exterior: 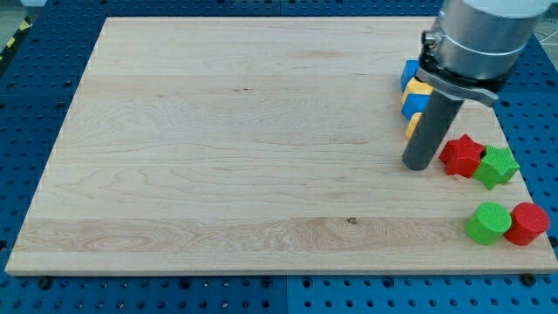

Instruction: Slide the group of blocks towards down

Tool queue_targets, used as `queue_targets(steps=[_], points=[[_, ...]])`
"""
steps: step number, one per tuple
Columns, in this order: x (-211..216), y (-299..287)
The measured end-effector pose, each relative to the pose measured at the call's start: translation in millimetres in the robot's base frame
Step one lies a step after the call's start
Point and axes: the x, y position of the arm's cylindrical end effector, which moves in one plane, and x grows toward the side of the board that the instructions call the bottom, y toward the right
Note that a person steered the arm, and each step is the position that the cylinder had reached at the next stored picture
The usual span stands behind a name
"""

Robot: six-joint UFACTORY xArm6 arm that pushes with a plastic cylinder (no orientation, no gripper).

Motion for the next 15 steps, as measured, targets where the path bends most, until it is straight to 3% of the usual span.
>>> queue_targets(steps=[1, 2, 3, 4, 8, 15], points=[[-44.9, -43.3], [-131.9, -59.3], [-198.5, -43.2], [-224.6, 5.3], [-174.1, 37.5], [-70.6, 16.8]])
